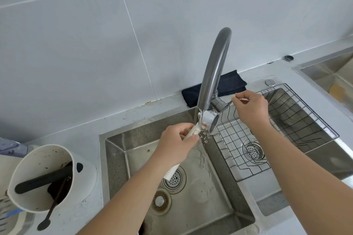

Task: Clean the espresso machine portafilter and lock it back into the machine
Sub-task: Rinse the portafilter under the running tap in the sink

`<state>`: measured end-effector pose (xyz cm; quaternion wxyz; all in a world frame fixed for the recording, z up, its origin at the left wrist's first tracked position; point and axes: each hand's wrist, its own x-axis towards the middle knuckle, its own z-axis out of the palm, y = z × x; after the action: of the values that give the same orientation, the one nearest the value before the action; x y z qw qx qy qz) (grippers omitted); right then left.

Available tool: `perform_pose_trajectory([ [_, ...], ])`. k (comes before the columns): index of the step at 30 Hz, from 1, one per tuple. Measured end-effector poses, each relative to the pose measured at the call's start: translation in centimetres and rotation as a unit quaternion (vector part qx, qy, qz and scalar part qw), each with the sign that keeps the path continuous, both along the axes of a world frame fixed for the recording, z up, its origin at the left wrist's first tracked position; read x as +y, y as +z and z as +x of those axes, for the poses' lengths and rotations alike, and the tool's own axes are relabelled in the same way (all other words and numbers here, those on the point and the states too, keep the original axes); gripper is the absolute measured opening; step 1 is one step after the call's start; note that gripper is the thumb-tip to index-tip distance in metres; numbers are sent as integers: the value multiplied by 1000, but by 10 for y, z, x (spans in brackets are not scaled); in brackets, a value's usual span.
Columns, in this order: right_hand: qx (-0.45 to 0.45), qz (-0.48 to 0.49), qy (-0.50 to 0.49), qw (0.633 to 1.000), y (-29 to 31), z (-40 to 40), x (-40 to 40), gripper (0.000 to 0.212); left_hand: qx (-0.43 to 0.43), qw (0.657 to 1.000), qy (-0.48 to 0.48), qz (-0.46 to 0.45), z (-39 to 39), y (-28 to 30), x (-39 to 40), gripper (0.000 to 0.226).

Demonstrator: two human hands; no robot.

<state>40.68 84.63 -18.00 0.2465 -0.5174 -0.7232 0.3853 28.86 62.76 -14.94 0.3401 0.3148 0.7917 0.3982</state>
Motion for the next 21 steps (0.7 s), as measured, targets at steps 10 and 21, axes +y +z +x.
perform_pose_trajectory([
  [10,3,-9,-1,1000,0,0,0,15,-298,943,142,41,5,1,23,12],
  [21,12,-9,-10,1000,-1,-1,-1,12,-429,876,203,87,2,0,51,15],
])
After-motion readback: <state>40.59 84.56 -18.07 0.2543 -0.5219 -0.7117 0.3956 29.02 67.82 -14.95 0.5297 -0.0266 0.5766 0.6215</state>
